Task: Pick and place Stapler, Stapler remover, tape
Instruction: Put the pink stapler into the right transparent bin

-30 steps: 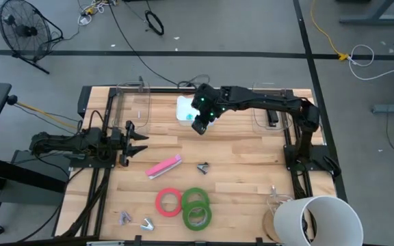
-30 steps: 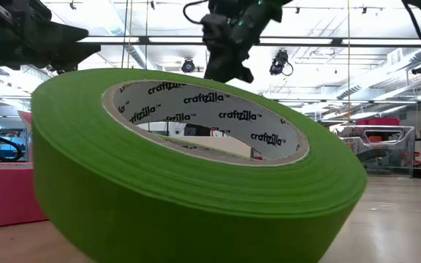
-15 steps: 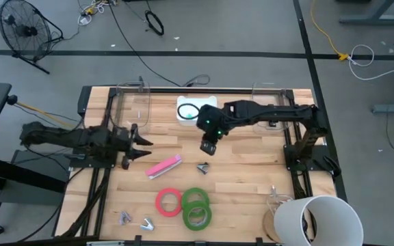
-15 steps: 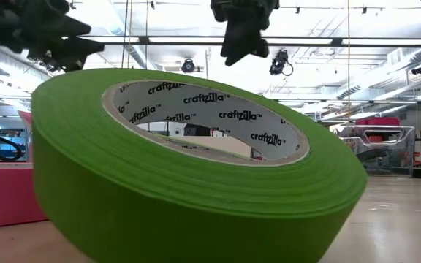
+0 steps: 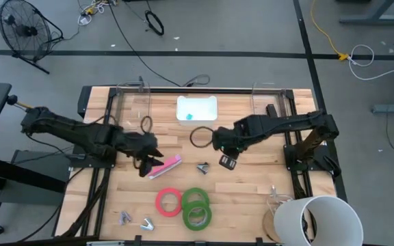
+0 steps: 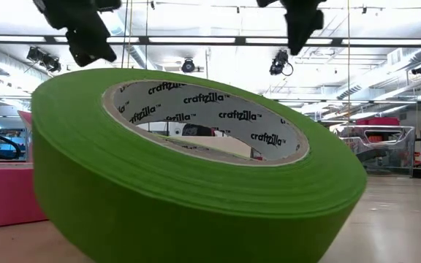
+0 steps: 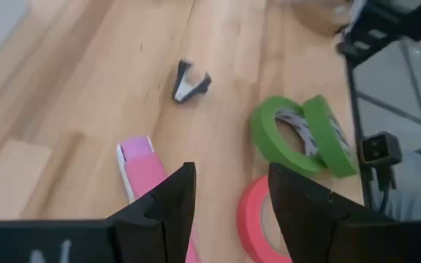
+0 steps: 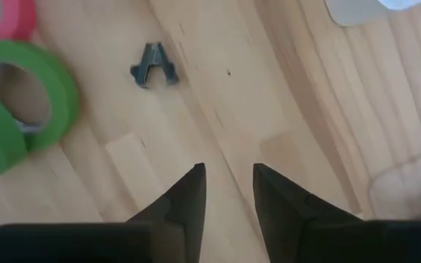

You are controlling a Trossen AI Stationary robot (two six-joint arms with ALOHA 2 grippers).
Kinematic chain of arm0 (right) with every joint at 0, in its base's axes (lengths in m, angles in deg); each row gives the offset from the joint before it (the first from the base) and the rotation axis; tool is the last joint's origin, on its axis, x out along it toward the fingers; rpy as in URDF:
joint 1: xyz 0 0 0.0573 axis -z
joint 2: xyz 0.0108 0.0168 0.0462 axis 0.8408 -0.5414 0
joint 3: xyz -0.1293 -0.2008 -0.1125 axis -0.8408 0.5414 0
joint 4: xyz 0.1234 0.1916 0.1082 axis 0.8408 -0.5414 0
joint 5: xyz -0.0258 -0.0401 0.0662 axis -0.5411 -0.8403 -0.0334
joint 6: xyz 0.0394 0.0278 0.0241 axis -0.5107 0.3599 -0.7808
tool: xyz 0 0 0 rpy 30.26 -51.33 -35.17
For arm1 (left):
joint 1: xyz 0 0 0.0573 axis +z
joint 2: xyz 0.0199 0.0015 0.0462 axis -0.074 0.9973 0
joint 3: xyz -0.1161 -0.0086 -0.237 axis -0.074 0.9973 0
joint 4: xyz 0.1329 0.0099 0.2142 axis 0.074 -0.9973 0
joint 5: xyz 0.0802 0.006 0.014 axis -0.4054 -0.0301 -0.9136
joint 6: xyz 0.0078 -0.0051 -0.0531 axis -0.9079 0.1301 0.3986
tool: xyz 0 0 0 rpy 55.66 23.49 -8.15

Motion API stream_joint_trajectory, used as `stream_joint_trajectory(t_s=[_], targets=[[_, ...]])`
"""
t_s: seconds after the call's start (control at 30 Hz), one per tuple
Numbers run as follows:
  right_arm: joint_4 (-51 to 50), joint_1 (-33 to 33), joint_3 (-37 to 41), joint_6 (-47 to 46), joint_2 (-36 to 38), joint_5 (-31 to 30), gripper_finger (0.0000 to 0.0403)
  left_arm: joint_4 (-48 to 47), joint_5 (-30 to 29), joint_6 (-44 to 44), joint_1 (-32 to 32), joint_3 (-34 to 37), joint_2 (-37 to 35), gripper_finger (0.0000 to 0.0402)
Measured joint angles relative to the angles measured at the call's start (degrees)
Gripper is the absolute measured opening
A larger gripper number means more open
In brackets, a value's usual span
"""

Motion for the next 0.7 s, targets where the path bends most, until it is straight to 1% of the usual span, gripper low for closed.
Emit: stream_joint_trajectory(t_s=[0.13, 0.23, 0.33, 0.43, 0.5, 0.7], targets=[[-1.98, -3.84, -0.02, -2.74, 0.37, -1.99, 0.0116, -5.74, 0.55, 4.57, -0.86, -2.47, 6.5, 0.0177], [-2.87, -6.7, -0.02, -4.71, 0.6, -2.66, 0.0116, -8.67, 2.98, 8.51, -1.01, -2.76, 10.44, 0.0177], [-2.91, -9.28, -0.02, -6.61, 0.62, -3.06, 0.0116, -10.04, 5.59, 9.78, -1.01, -2.76, 13.44, 0.0177], [-2.9, -11.54, -0.02, -8.61, 0.62, -4.7, 0.0116, -10.22, 8.41, 10.35, -0.99, -2.76, 14.91, 0.0177], [-2.8, -12.76, -0.02, -9.94, 0.6, -5.54, 0.0116, -10.39, 9.26, 11.42, -0.99, -2.76, 15.43, 0.0177], [-2.67, -15.16, -0.02, -13.89, 0.6, -6.05, 0.0116, -14.96, 6.91, 12.14, -0.9, -2.78, 15.42, 0.0177]])
